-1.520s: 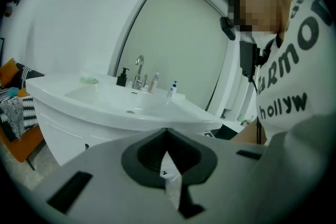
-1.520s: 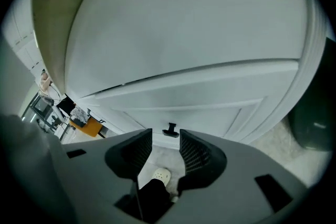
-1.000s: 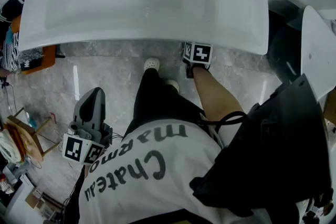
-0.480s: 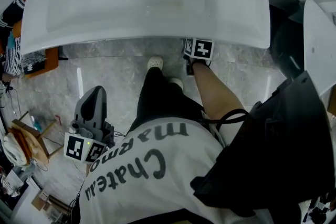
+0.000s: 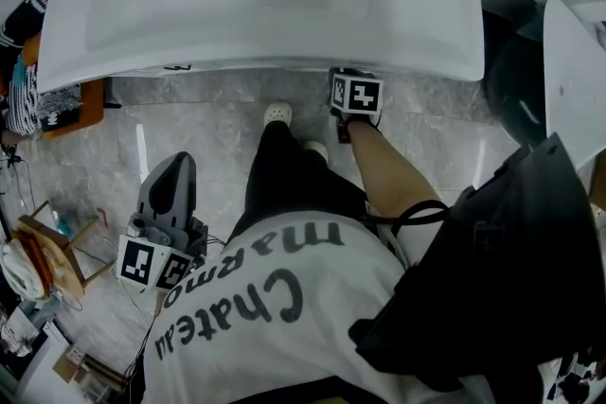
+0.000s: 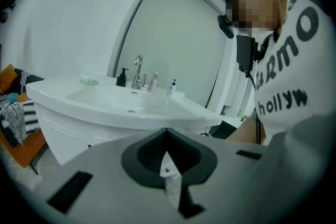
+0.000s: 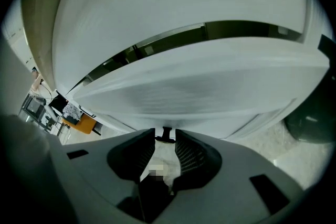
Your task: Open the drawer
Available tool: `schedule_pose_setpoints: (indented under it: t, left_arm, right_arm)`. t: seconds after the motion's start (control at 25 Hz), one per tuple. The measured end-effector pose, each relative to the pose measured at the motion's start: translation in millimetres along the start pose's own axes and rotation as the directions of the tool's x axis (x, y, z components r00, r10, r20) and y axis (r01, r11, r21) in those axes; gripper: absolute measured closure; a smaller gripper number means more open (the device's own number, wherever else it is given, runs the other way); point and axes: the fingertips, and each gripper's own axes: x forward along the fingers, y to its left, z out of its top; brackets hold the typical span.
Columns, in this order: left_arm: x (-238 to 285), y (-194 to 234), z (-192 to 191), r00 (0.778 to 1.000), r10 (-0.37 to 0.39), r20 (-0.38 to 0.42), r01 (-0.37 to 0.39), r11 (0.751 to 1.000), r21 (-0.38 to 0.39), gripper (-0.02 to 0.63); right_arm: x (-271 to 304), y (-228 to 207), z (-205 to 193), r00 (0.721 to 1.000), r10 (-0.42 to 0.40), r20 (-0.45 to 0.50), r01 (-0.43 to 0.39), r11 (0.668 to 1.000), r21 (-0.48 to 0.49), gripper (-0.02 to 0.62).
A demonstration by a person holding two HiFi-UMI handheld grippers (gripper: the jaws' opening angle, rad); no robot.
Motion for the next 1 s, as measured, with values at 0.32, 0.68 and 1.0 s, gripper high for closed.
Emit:
schedule_pose_setpoints:
  t: [0.32, 0.68, 1.0]
  left_arm:
    - [-14.2, -8.4, -10.9, 1.0, 0.007, 0.012, -0.007, 1.0, -0.02, 0.6]
    - [-35.0, -19.2, -23.6, 1.0, 0.007, 0.025, -0.007, 1.0, -0.014, 0.6]
    - [-39.7, -33.6, -28.8, 1.0, -0.009, 0.007, 0.009, 1.0, -0.003, 0.6]
  right_arm:
    - [-8.5, 2.3, -18.1, 1.0, 0.003, -0.007, -0.003, 1.0, -0.013, 0.468]
    - [-17.4, 3.6, -39.0, 0.999, 0.013, -0.038, -0.014, 1.0, -0.022, 0.468]
    - [-22.1, 4.1, -51.8, 0.997, 0.012, -0.081, -0.013, 1.0, -0.011, 0.468]
